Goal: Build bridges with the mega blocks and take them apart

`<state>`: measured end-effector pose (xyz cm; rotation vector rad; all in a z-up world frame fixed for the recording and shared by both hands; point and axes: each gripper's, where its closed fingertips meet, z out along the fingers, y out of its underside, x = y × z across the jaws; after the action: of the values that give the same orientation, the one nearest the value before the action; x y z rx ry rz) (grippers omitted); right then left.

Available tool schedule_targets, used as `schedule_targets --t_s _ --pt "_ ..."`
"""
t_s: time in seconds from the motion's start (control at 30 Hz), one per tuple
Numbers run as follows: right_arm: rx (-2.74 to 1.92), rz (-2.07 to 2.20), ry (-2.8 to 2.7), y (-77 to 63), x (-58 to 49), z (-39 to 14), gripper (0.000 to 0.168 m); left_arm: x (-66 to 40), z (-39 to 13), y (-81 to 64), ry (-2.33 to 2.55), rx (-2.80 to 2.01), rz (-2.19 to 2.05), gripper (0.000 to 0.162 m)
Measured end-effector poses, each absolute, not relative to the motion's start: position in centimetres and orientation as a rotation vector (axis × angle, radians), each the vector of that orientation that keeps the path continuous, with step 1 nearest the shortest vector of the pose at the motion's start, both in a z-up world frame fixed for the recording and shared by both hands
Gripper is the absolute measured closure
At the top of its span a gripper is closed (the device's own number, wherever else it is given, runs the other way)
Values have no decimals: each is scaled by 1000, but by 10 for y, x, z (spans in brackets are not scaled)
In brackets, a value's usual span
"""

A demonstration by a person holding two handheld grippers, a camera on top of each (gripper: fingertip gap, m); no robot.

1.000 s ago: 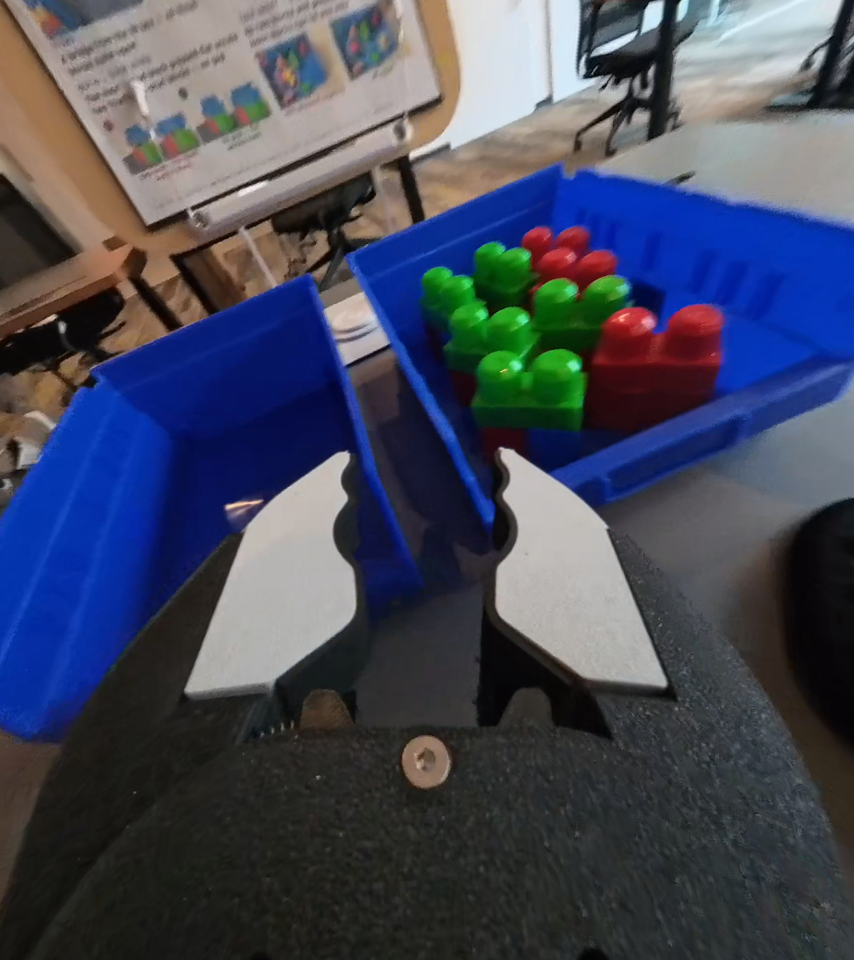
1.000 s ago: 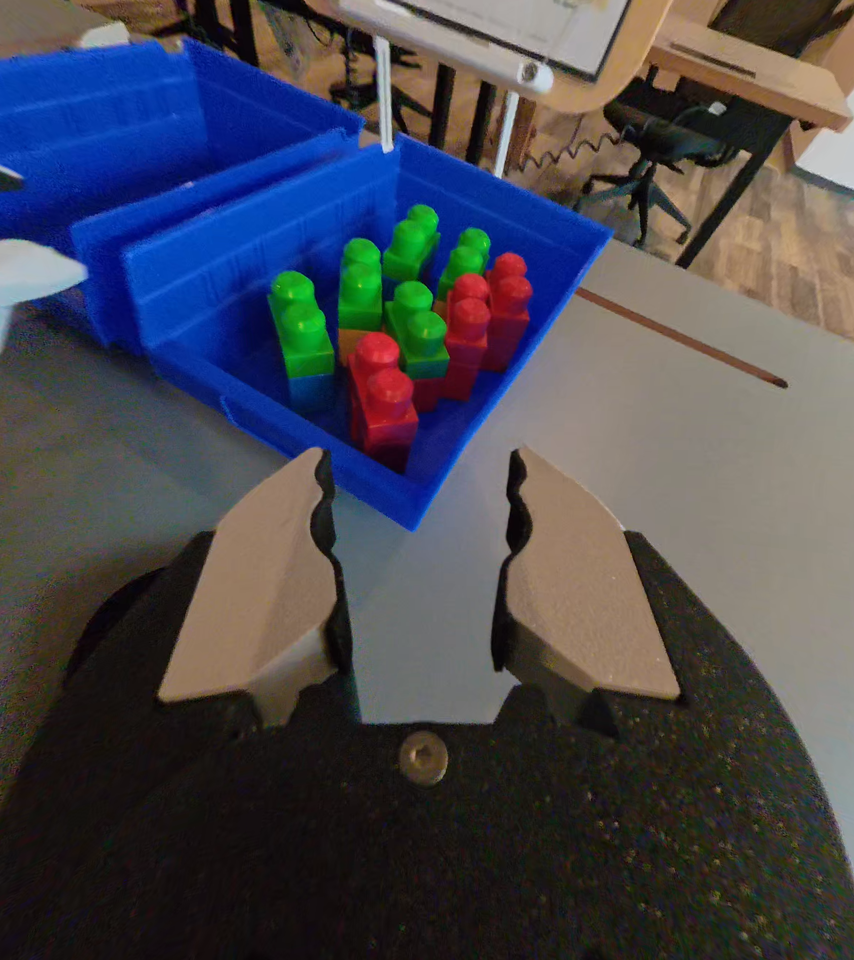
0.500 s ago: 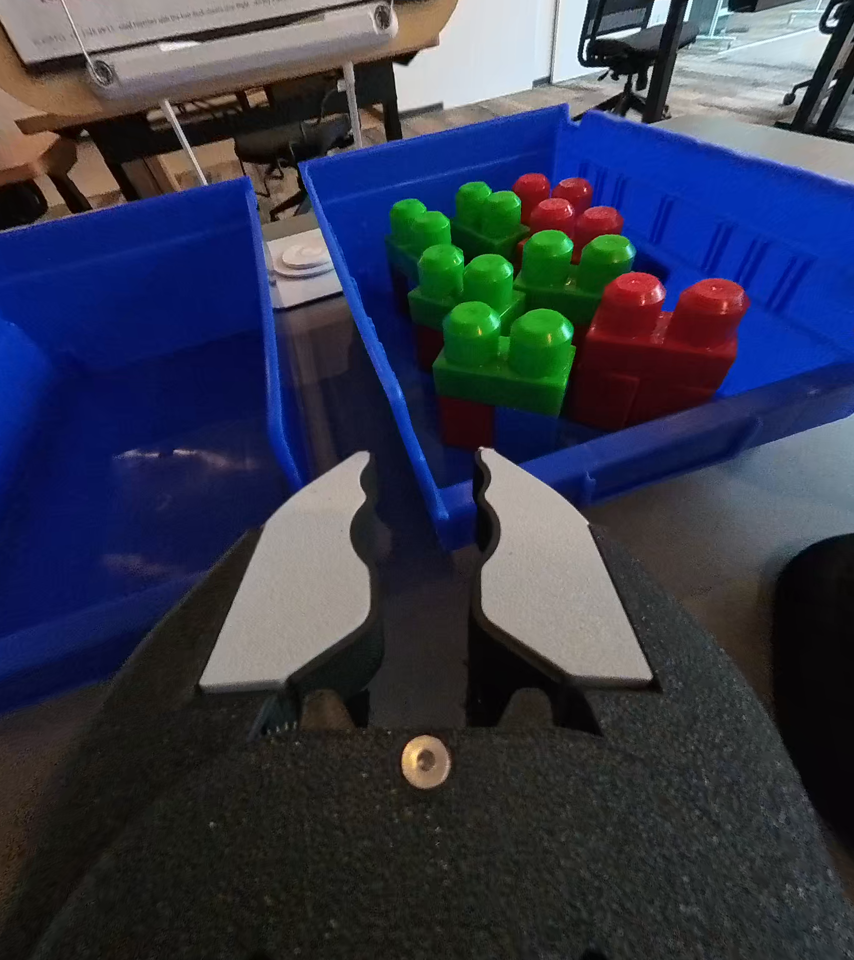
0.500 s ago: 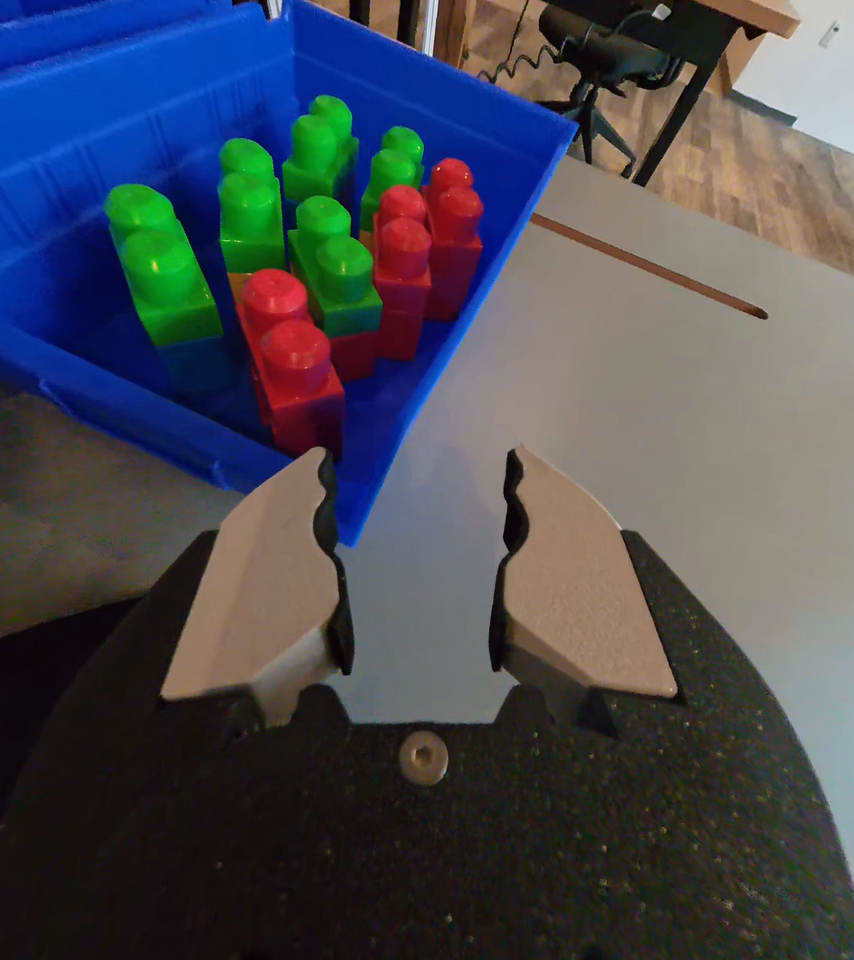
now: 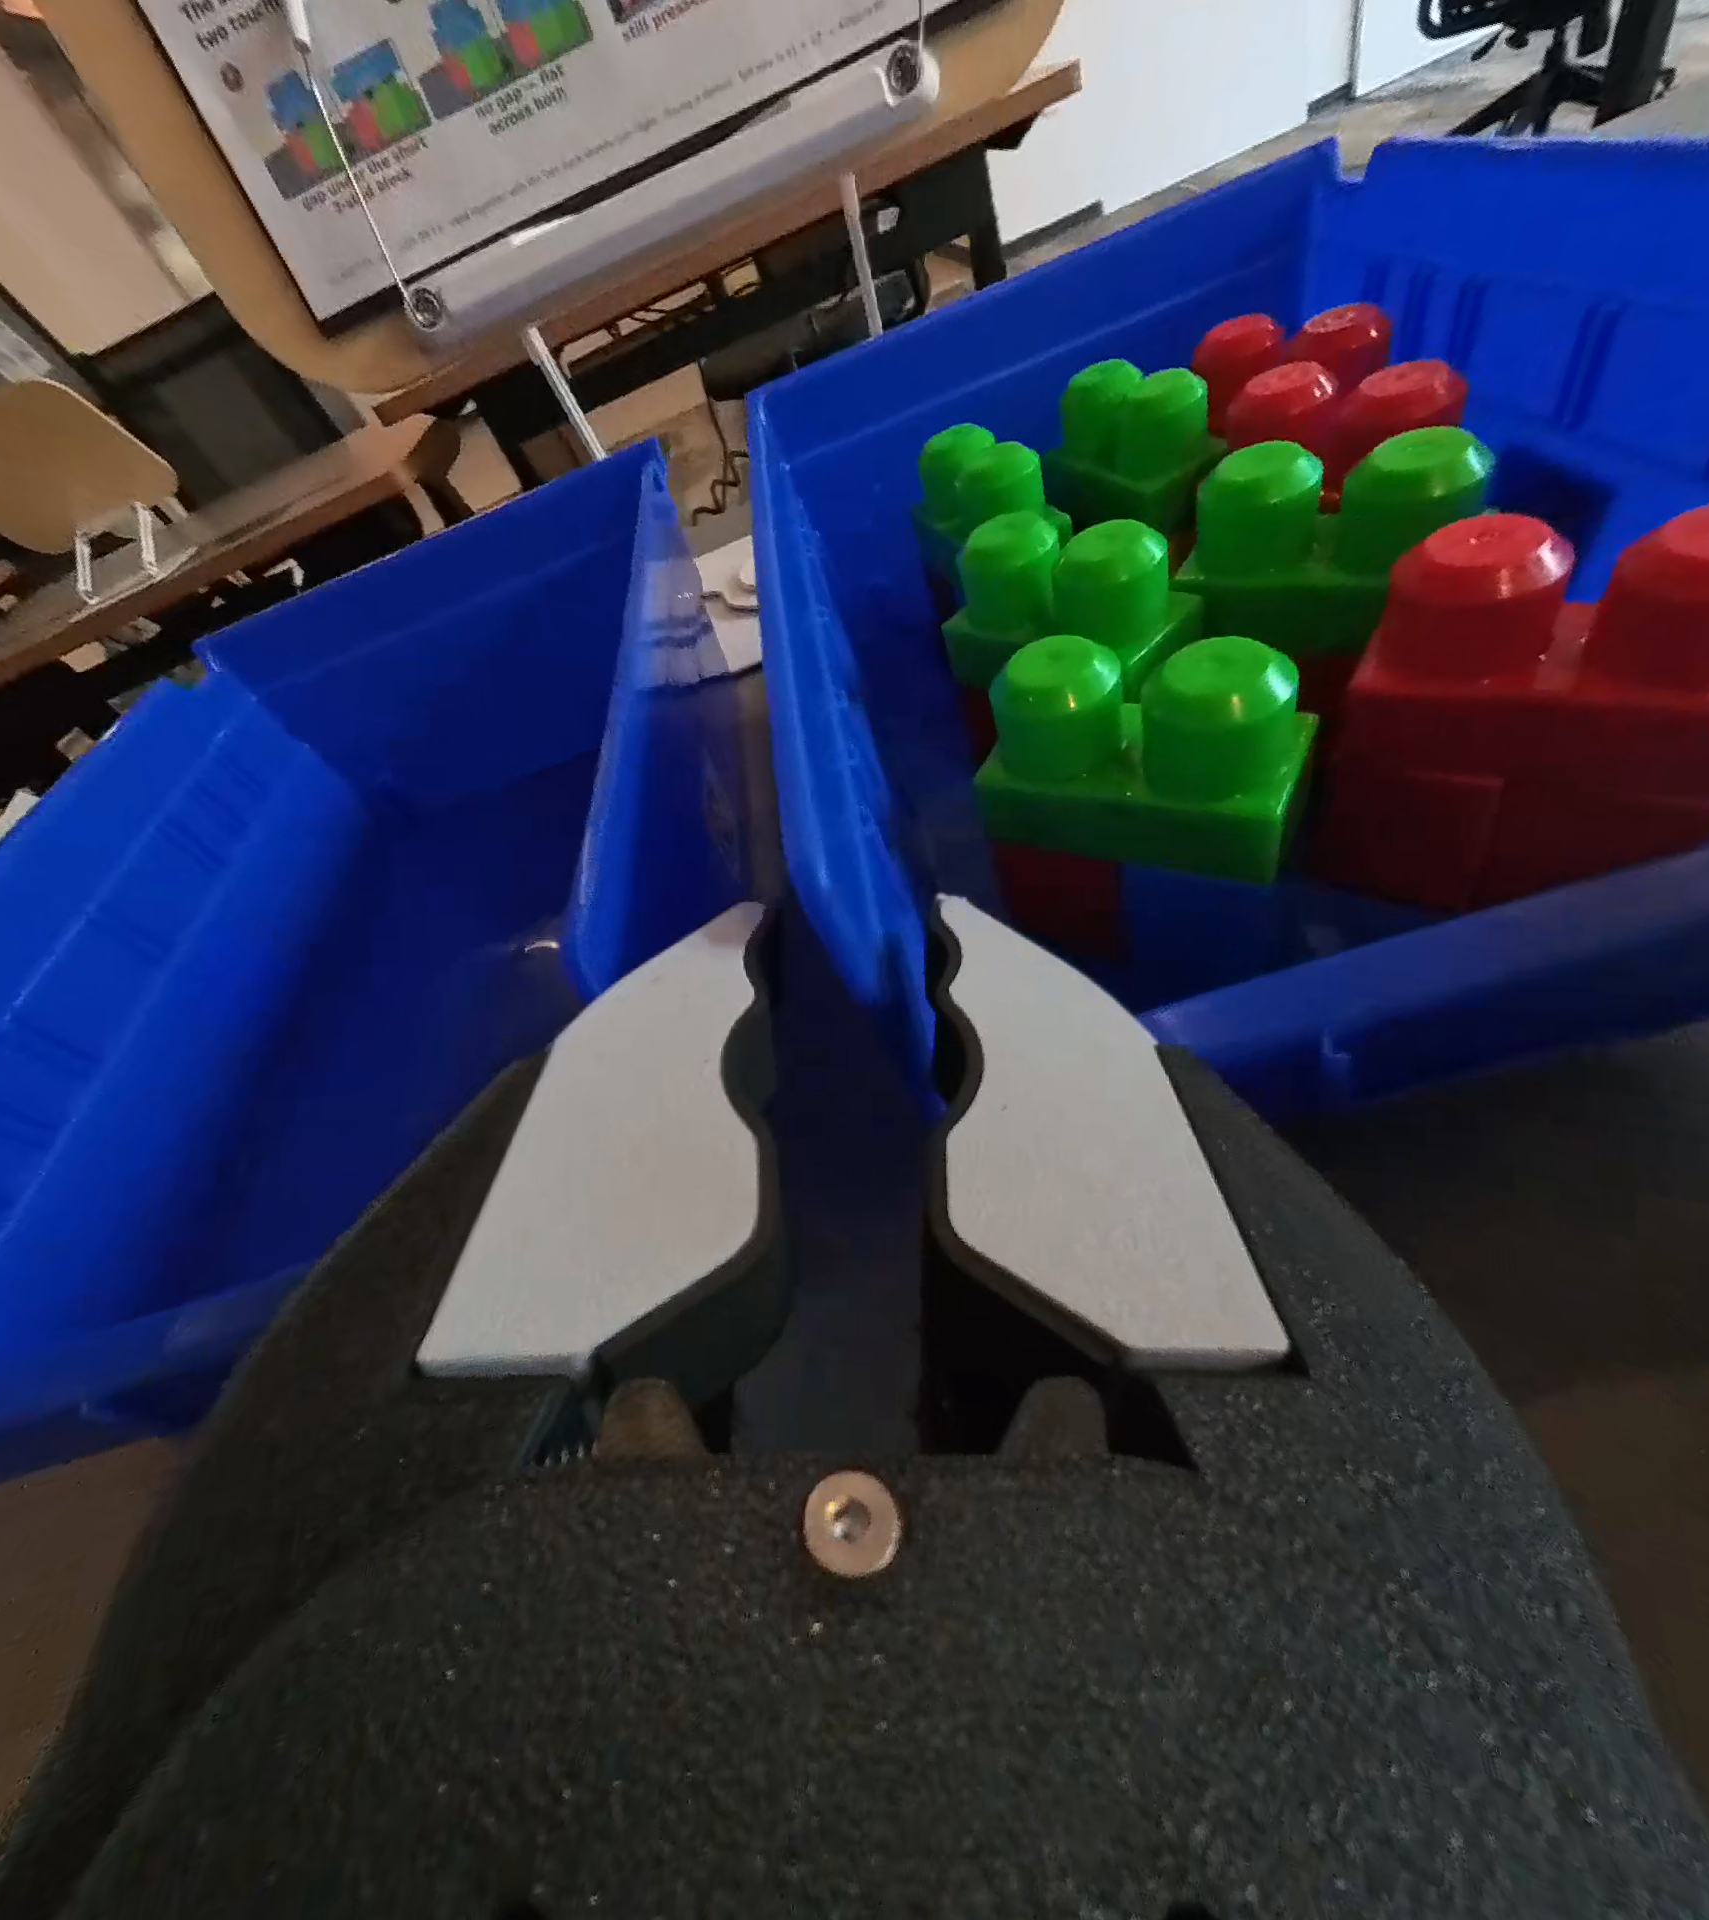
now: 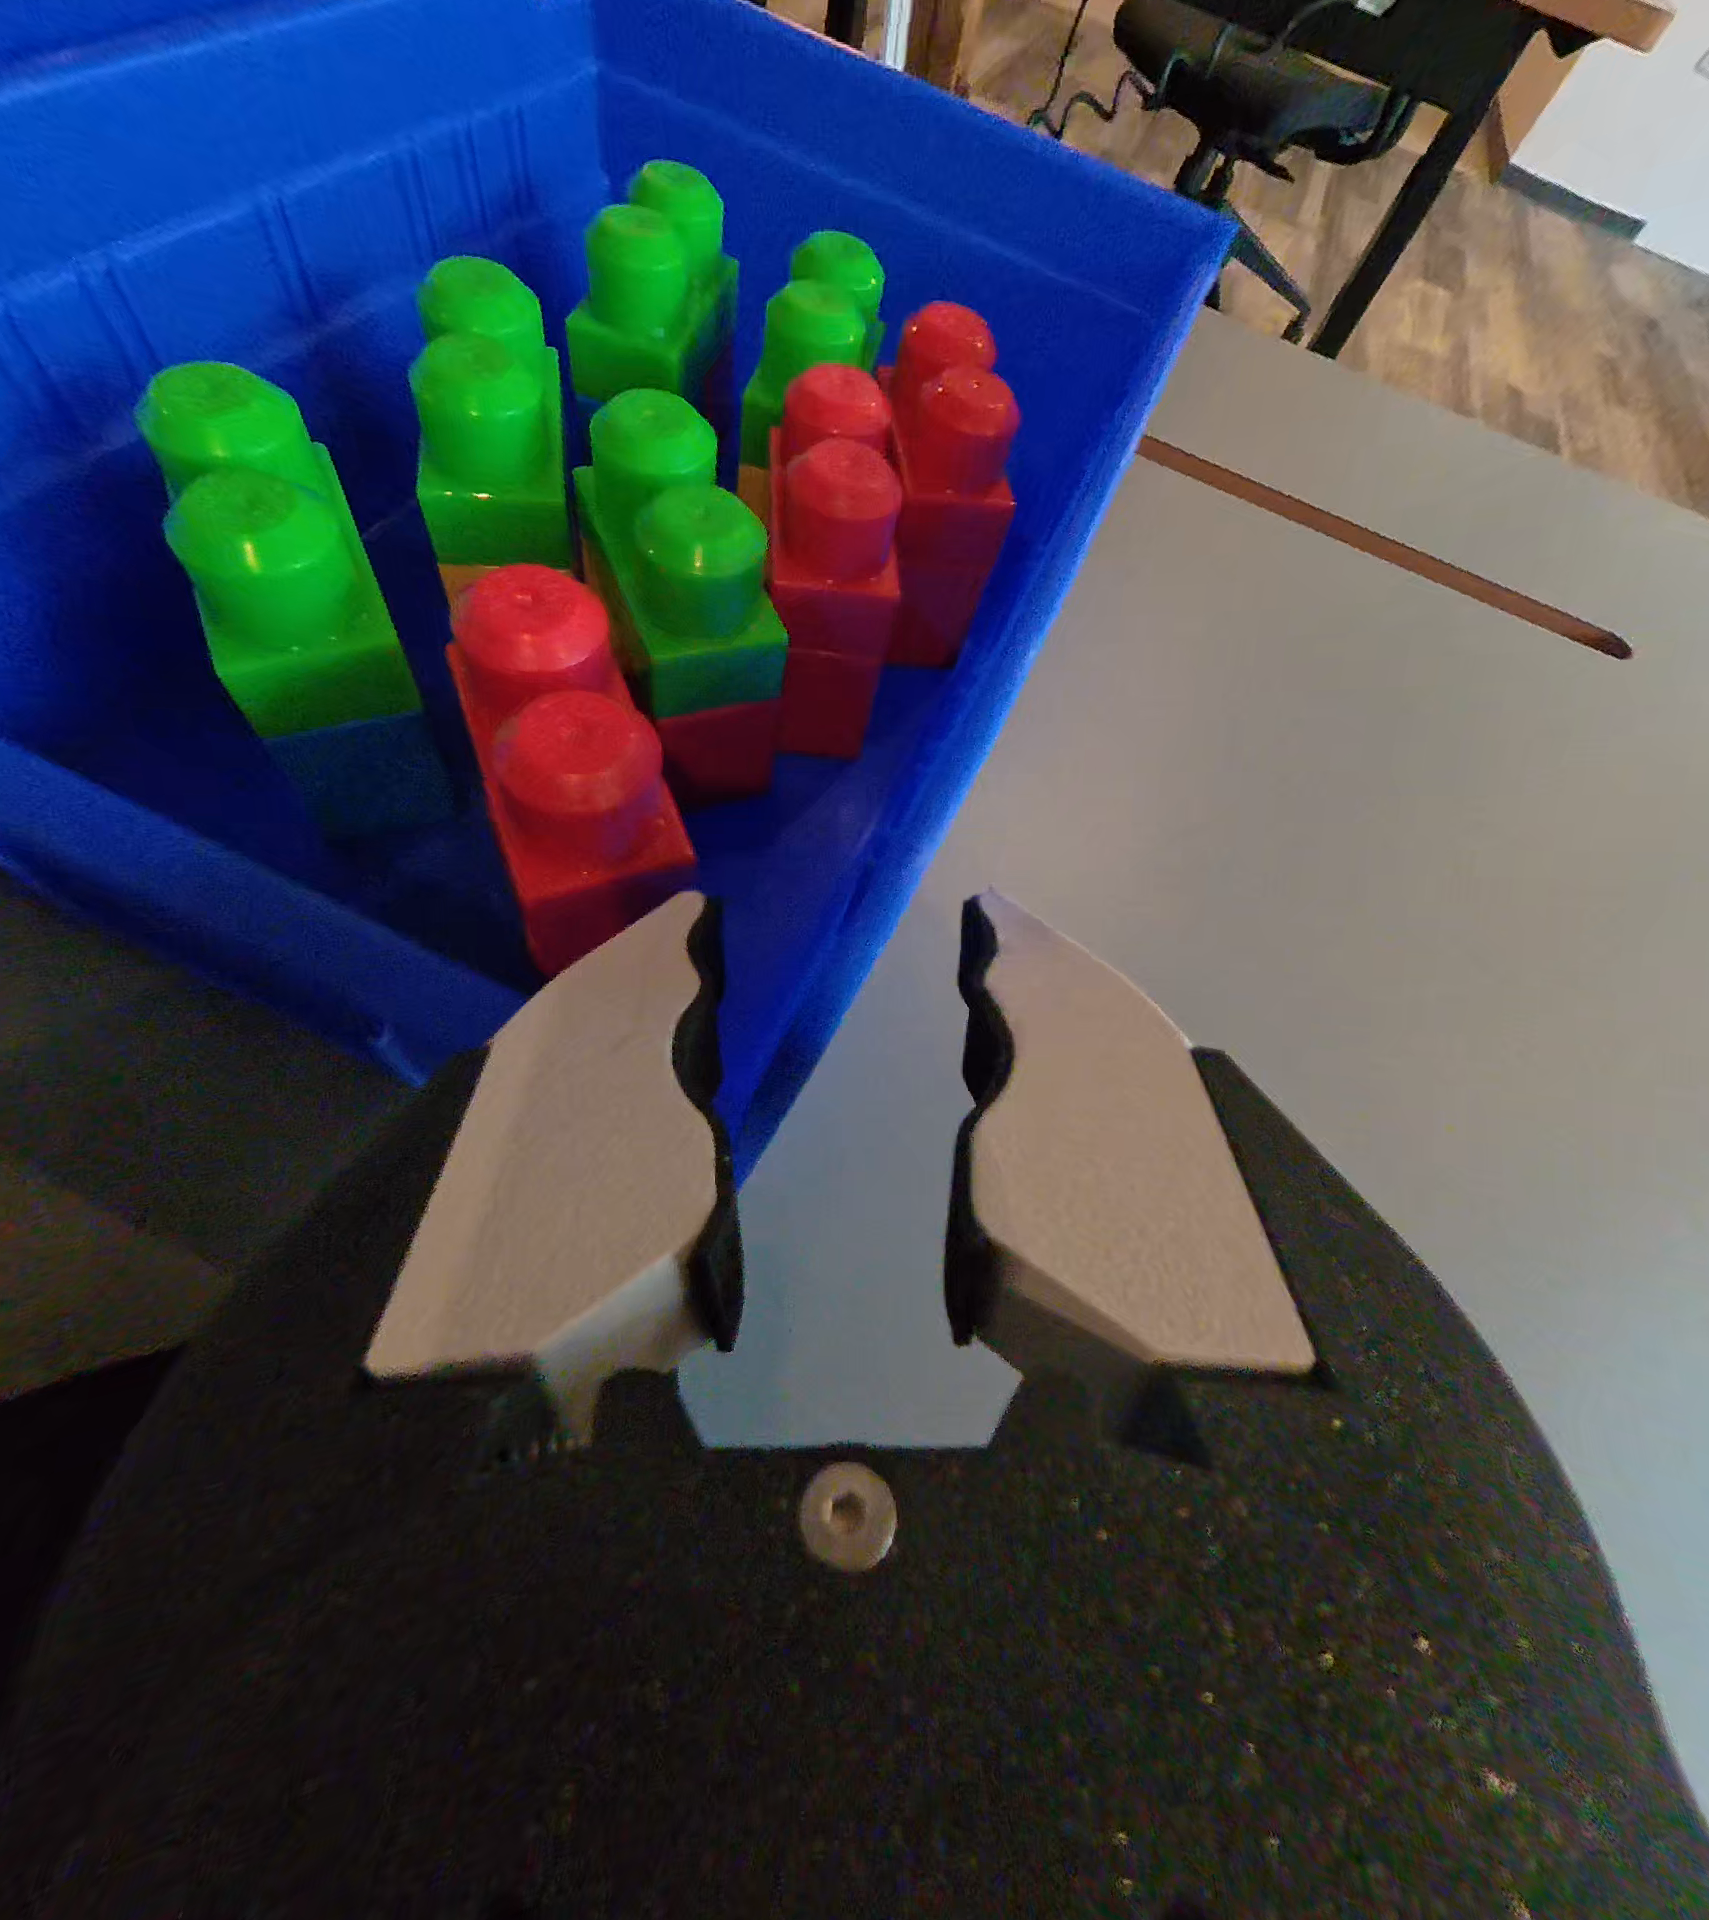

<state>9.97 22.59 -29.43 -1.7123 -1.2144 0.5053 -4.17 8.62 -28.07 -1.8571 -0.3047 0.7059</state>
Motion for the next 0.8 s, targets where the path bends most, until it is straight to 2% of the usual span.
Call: schedule_targets --t_s 0.1,0.17,0.23,0.27,0.3,0.57,0.8 --pt "-1715 571 -1225 222 93 -295 124 -43 -283 89 -340 -1864 702 135" --pt "-1719 579 -1237 221 91 -296 127 -45 -283 90 -361 -1865 703 145" --pt "-1741 566 -1229 222 92 -296 138 -44 -281 92 -360 -1852 702 154" --pt "-1755 551 -1201 226 96 -294 153 -44 -281 93 -362 -1844 698 155" --pt "-1746 544 -1197 228 97 -293 155 -41 -280 94 -363 -1832 663 155" --pt "-1731 516 -1159 227 111 -286 160 -23 -267 93 -272 -1770 576 156" --pt "-1684 464 -1123 210 125 -239 161 -10 -225 76 -215 -1692 546 156"
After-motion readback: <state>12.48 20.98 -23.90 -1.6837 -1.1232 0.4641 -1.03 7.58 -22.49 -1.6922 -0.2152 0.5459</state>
